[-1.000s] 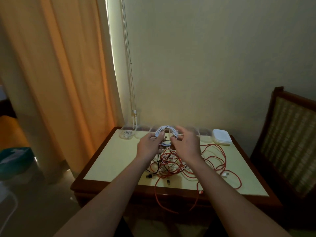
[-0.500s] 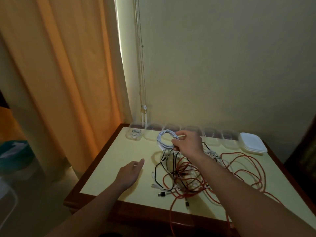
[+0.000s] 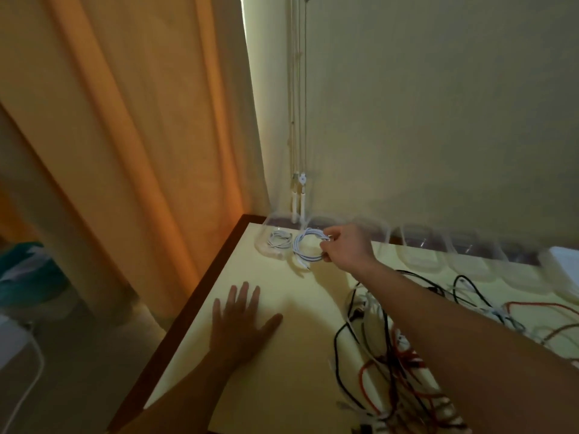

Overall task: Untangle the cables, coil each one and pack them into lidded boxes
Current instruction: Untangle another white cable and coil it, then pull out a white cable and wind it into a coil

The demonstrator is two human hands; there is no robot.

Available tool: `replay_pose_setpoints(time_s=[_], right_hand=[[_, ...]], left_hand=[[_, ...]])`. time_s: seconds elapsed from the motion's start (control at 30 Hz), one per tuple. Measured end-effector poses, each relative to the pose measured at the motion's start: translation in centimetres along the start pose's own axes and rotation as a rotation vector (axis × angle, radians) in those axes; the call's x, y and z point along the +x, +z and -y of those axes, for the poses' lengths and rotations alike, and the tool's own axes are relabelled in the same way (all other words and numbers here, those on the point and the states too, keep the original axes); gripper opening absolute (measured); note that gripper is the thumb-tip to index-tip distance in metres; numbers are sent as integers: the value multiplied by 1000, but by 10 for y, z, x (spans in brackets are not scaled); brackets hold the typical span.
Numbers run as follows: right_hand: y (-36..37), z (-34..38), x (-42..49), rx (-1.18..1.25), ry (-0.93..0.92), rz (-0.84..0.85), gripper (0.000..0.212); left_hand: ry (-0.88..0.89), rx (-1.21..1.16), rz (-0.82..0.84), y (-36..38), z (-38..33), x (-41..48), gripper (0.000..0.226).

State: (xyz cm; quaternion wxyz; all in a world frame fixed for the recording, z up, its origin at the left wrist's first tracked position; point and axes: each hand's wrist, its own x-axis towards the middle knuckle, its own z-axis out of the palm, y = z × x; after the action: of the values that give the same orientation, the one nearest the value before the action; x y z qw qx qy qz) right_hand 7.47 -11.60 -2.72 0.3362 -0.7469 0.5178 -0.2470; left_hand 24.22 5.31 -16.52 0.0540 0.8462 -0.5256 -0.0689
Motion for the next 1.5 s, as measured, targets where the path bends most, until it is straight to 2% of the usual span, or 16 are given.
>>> replay_pose_setpoints(time_s=[0.1,0.23,0.4,0.57,0.67,0.77,0.87,1.07,1.2,1.3,1.4,1.5], right_hand=[[24,5,30,-64,-41,-9,17],[54,17,66,-118,-45,-27,7],[83,25,97,-211,-71,-44,16],[104,19,109,-314,-118,-44,16],[113,9,106,-497,-214,-46,24],[117,2,97,-679,-336,21,40],[116,-3,92,-656,-368,86,44],[91,-10,78,-596,-315,90,59],[54,-22,57,-570,-271,57,55],[14,-32,40,-497,-174,2,51],[-31,-42,26,-473,-131,-60,37],[-75,-51,7,-444,-74,-90,44]], left_hand=[[30,8,-96,5,7,18,98],[61,-37,-126,5,16,48,102],[74,-128,-199,9,18,73,110],[144,-181,-265,9,15,91,114],[192,-179,-277,8,12,96,112],[204,-168,-281,8,11,98,110],[200,-176,-295,9,10,99,109],[200,-186,-304,8,11,95,108],[104,-239,-288,7,-3,79,112],[22,-350,-347,-2,-34,63,111],[73,-405,-409,-21,-72,55,101],[141,-432,-373,-42,-112,44,94]])
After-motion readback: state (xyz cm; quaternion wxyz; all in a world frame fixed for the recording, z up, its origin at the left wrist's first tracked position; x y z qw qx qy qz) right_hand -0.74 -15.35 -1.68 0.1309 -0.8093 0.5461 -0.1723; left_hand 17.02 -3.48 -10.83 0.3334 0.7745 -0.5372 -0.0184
